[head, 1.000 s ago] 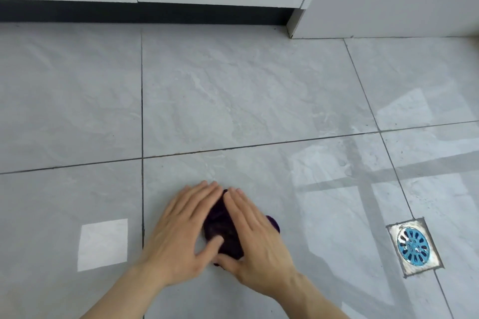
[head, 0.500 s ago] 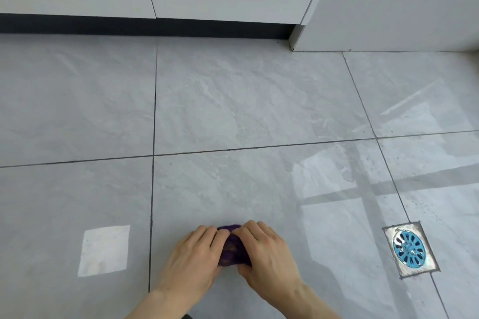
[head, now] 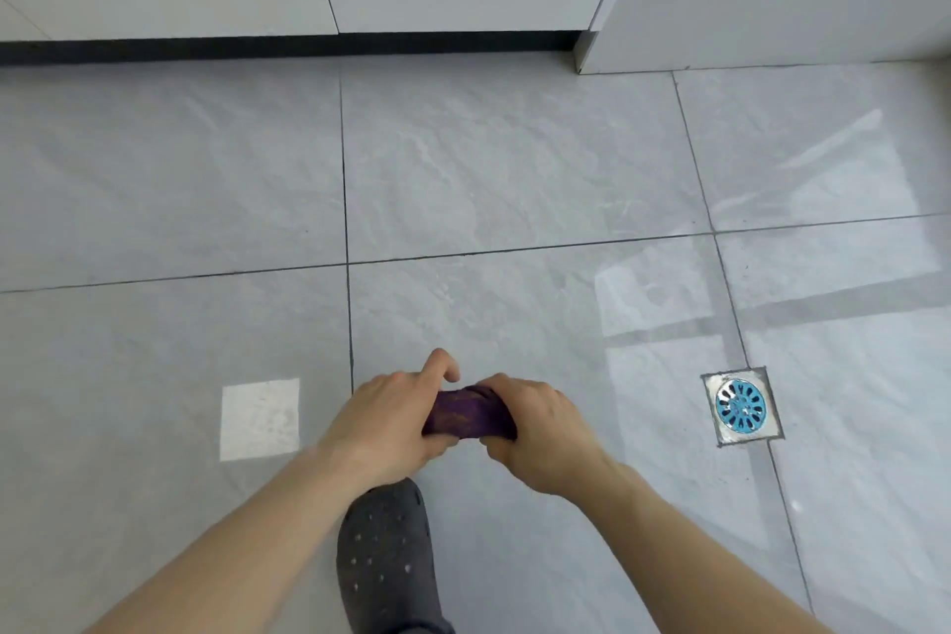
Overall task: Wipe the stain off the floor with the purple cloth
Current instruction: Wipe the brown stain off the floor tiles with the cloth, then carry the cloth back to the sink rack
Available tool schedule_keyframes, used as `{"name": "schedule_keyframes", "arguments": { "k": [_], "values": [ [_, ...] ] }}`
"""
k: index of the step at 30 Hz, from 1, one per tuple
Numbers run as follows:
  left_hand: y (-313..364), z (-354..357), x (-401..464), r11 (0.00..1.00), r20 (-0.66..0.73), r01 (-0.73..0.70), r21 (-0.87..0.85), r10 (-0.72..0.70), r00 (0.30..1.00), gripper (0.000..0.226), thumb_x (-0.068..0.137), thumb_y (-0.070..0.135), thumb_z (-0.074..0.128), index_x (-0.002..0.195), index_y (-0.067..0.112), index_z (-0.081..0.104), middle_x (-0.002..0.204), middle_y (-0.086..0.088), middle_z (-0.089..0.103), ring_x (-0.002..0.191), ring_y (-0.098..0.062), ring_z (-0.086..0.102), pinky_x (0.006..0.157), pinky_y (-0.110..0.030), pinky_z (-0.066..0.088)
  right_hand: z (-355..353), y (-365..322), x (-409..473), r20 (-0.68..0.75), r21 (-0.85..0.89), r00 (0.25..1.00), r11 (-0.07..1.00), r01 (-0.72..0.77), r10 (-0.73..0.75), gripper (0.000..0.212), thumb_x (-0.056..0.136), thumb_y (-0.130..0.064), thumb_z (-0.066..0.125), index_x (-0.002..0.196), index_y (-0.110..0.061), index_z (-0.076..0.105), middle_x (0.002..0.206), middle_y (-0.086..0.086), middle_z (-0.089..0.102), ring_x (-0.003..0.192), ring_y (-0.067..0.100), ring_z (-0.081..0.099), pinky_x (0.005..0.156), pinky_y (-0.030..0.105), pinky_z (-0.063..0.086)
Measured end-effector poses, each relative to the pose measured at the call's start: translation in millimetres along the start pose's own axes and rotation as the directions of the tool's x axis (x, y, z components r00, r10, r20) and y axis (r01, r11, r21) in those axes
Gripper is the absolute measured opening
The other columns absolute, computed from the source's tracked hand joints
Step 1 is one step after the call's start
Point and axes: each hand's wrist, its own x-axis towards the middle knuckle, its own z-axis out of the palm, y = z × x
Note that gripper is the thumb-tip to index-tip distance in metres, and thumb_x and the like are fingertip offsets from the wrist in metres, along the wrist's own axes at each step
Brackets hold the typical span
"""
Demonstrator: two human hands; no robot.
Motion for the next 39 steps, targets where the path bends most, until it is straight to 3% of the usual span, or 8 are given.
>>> {"name": "schedule_keyframes", "arguments": {
  "k": [4,11,15,20,26,33,39],
  "values": [
    [56,-96,-52,1.0,-0.088,0.014,-0.027,-0.016,0.996,0.05,0.086,0.034,0.071,0.114,0.034,0.03,0.102,0.009,0.074,0.084,-0.027,0.065,0.079,-0.041,0.054,-90,-59,-54,-0.088,0.024,0.996,1.0,0.017,-0.015,0.05,0.087,-0.021,0.067,0.133,-0.031,0.052,0.117,-0.005,0.069,0.1,0.026,0.065,0.085,0.042,0.053],
    [197,-310,-183,0.999,-0.225,-0.027,-0.022,0.021,0.974,0.04,0.085,0.03,0.072,0.106,0.036,0.039,0.09,0.011,0.069,0.08,-0.024,0.064,0.076,-0.041,0.054,-295,-198,-193,-0.23,0.039,0.972,0.998,0.05,-0.04,0.053,0.089,-0.021,0.069,0.133,-0.025,0.042,0.115,-0.002,0.07,0.099,0.029,0.065,0.077,0.038,0.05],
    [282,-420,-275,0.998,-0.303,-0.031,-0.051,0.014,0.953,0.04,0.083,0.032,0.075,0.104,0.039,0.041,0.091,0.012,0.071,0.079,-0.02,0.064,0.077,-0.04,0.055,-410,-274,-295,-0.298,0.027,0.952,0.996,0.083,-0.071,0.048,0.088,-0.022,0.071,0.125,-0.025,0.041,0.106,-0.001,0.069,0.09,0.028,0.065,0.077,0.042,0.054],
    [373,-517,-366,0.995,-0.377,-0.069,-0.068,0.038,0.926,0.038,0.082,0.033,0.076,0.103,0.04,0.044,0.092,0.014,0.072,0.082,-0.016,0.064,0.073,-0.034,0.053,-517,-337,-398,-0.398,-0.015,0.908,0.99,0.138,-0.132,0.051,0.084,-0.027,0.075,0.127,-0.027,0.047,0.108,-0.001,0.071,0.094,0.028,0.065,0.079,0.042,0.055],
    [442,-593,-433,0.991,-0.488,-0.124,-0.047,0.085,0.869,0.039,0.079,0.031,0.078,0.101,0.041,0.047,0.088,0.011,0.073,0.077,-0.016,0.063,0.068,-0.031,0.05,-599,-384,-465,-0.507,-0.105,0.83,0.973,0.208,-0.232,0.052,0.083,-0.03,0.077,0.129,-0.026,0.052,0.114,-0.001,0.068,0.1,0.025,0.064,0.084,0.041,0.055],
    [467,-652,-471,0.982,-0.626,-0.181,-0.046,0.113,0.772,0.039,0.078,0.03,0.08,0.1,0.041,0.049,0.089,0.014,0.072,0.074,-0.01,0.063,0.059,-0.025,0.043,-659,-435,-491,-0.583,-0.232,0.732,0.936,0.264,-0.351,0.053,0.081,-0.03,0.078,0.129,-0.026,0.057,0.117,-0.003,0.057,0.101,0.022,0.061,0.087,0.039,0.053],
    [453,-721,-466,0.97,-0.709,-0.244,-0.016,0.161,0.687,0.037,0.076,0.029,0.079,0.097,0.039,0.05,0.089,0.016,0.072,0.081,-0.01,0.065,0.071,-0.032,0.052,-709,-486,-467,-0.624,-0.292,0.67,0.915,0.279,-0.403,0.052,0.077,-0.029,0.073,0.126,-0.034,0.056,0.116,-0.01,0.063,0.102,0.018,0.062,0.087,0.04,0.055]
  ]
}}
